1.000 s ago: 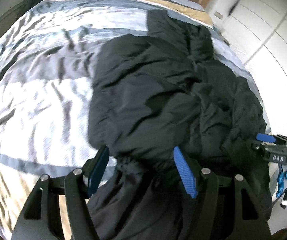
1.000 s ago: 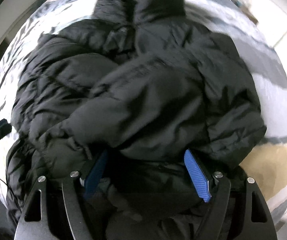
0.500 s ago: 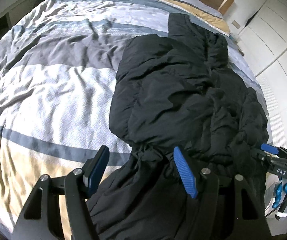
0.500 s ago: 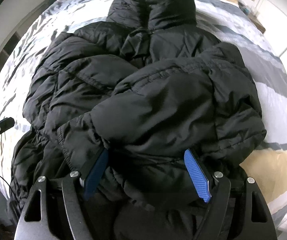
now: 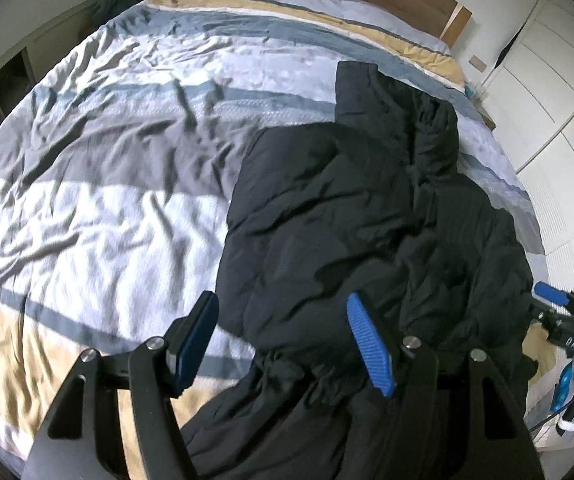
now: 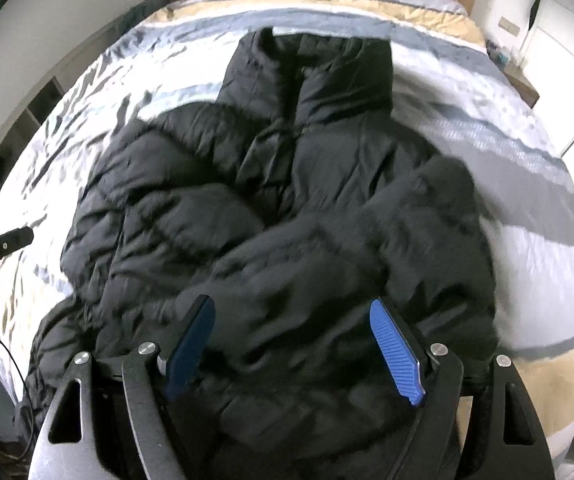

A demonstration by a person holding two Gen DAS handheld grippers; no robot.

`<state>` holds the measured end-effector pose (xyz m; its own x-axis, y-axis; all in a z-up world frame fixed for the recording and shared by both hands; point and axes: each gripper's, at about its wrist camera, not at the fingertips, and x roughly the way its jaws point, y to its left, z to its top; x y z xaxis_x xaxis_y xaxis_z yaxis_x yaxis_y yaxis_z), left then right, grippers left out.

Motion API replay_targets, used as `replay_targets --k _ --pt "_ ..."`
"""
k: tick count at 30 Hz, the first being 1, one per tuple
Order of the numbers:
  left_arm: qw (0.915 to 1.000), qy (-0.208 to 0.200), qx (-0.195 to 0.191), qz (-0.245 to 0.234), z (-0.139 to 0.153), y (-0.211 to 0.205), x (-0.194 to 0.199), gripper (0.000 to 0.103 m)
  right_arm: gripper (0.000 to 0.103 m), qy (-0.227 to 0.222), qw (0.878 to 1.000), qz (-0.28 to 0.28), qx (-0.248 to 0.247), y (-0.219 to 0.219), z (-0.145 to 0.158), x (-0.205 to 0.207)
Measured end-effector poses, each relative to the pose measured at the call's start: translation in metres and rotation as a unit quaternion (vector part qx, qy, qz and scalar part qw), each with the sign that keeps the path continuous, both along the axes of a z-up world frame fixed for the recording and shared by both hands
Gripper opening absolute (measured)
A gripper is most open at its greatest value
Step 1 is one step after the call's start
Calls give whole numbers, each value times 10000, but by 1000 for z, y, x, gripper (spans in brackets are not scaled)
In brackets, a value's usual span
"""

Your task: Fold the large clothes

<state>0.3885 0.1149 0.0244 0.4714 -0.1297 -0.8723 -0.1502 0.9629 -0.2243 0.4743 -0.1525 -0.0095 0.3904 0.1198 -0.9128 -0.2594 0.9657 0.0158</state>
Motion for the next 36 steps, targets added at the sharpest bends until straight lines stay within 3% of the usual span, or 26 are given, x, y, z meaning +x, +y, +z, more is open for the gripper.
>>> replay_targets --k 11,28,31,36 --pt "9996 49 241 -119 -8 -23 61 65 79 -409 9991 -49 136 -26 14 78" --pt "9958 160 777 -447 -24 -52 140 65 79 -393 9987 8 312 -33 -10 148" --pt "9959 183 703 -538 -30 -55 160 65 79 -441 9984 29 341 -35 -11 161" --pt "9986 117 264 -442 -44 -45 210 65 79 -530 9972 -11 518 -40 -13 201"
